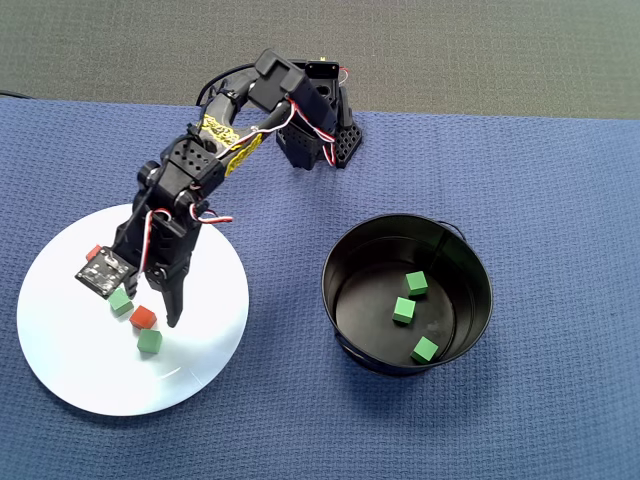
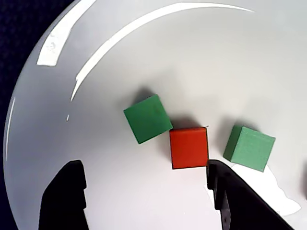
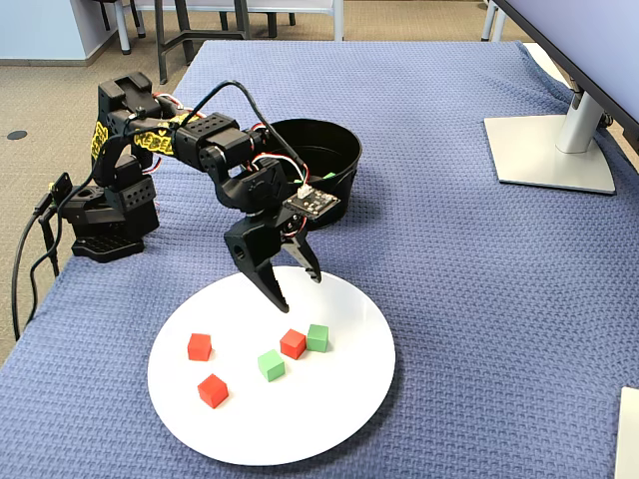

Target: Pick up the green cubes from the white plate and place them in the black recipient

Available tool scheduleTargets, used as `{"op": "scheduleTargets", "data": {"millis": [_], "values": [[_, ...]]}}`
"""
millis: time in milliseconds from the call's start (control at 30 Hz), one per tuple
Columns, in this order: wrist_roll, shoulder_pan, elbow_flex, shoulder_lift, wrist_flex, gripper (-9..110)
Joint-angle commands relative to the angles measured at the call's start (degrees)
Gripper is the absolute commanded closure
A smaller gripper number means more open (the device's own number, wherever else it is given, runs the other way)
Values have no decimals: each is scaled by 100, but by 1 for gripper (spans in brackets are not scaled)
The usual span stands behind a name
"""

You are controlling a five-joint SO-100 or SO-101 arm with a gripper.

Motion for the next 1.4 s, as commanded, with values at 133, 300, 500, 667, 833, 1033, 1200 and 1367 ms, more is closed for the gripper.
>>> {"op": "scheduleTargets", "data": {"millis": [133, 300, 500, 667, 833, 1033, 1200, 1367], "values": [[-483, 18, -835, -176, 132, 76], [-729, -18, -896, -378, 352, 77], [-1072, -141, -1222, -861, 132, 77], [-1213, -237, -1362, -1002, 185, 77], [-1354, -396, -1380, -958, 264, 77], [-1529, -589, -1644, -967, 475, 77], [-1397, -791, -1529, -976, 334, 77], [-1397, -826, -1450, -967, 246, 77]]}}
